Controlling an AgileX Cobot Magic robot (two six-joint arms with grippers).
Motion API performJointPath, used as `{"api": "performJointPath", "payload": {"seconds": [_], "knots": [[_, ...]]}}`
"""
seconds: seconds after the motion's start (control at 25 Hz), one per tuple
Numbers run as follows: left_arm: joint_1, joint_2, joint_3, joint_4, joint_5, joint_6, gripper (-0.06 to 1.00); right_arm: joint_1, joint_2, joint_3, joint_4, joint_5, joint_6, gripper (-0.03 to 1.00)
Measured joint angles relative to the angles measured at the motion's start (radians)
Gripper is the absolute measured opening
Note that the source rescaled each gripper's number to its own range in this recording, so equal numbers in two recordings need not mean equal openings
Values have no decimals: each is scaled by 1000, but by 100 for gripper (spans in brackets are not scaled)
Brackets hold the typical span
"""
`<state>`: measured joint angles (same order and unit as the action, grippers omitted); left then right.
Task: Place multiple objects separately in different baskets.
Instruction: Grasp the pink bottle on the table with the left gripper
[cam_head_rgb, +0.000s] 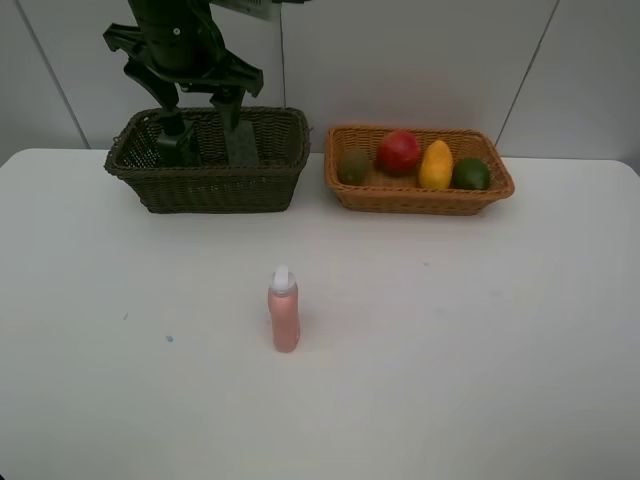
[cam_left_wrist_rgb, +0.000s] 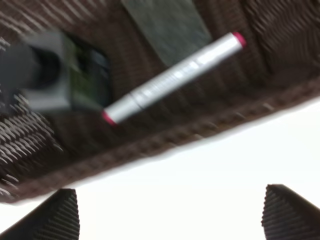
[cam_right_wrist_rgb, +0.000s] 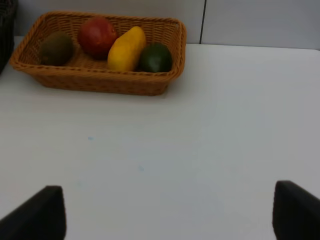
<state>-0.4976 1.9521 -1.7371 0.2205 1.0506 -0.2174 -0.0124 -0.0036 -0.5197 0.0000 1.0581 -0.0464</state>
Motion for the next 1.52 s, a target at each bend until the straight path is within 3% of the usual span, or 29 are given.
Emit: {"api": "performJointPath", "payload": {"seconds": [0.4,0.68,1.04,1.52], "knots": [[-131,-4,0,-176,84,-78,96,0,0,0,0,0,0,100],[-233,-6,0,-213,117,-149,96,0,0,0,0,0,0,100],[-266,-6,55,-220,147,-228,96,0,0,0,0,0,0,100],[-268,-2,272,-256,-31,-235,96,0,0,0,0,0,0,100]]}}
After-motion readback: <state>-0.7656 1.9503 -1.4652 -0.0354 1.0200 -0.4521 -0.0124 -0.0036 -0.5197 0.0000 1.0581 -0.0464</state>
